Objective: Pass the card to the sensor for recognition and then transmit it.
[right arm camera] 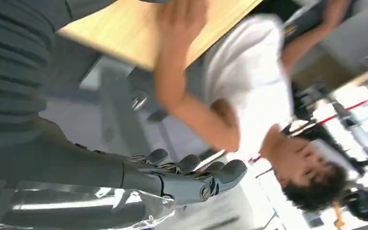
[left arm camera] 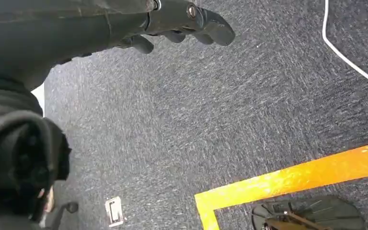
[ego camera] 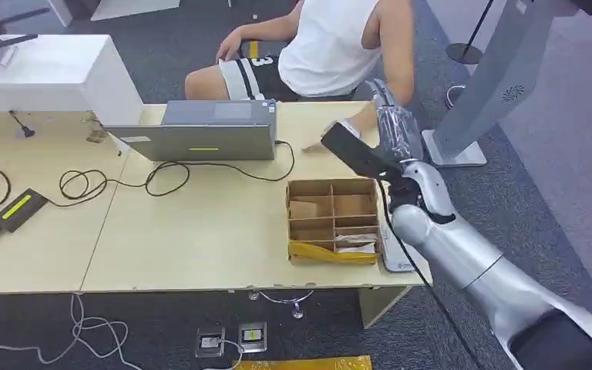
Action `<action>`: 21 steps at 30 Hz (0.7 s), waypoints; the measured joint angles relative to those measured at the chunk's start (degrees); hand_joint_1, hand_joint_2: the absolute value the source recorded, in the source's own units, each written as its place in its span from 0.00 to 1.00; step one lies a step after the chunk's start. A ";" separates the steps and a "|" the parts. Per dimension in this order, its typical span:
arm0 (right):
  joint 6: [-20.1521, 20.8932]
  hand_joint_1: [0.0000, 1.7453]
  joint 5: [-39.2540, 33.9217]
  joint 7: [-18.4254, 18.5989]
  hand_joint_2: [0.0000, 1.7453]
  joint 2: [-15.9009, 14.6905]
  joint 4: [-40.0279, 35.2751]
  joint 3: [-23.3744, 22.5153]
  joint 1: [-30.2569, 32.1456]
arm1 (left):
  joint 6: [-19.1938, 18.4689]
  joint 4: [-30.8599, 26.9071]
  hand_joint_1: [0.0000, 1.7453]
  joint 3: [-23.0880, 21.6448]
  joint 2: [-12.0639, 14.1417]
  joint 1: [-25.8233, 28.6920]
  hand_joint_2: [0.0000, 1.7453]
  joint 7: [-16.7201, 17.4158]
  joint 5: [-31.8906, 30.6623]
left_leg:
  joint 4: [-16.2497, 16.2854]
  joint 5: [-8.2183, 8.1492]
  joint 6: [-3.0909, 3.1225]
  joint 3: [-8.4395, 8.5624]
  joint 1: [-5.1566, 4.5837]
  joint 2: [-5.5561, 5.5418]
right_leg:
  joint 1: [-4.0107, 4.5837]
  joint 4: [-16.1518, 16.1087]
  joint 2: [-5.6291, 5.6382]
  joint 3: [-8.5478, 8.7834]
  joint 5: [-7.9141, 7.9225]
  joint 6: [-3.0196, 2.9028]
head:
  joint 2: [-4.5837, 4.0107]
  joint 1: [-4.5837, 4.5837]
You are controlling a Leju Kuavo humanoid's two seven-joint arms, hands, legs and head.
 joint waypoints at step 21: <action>1.84 0.00 -4.27 -6.79 1.00 -6.36 -32.18 -9.90 28.93 | 0.65 0.00 0.00 0.02 0.17 0.87 0.00 -1.22 0.04 | -0.01 -0.11 -0.08 0.09 0.10 0.28 | 0.11 -0.05 0.17 0.01 0.00 -0.07 | 0.02 0.00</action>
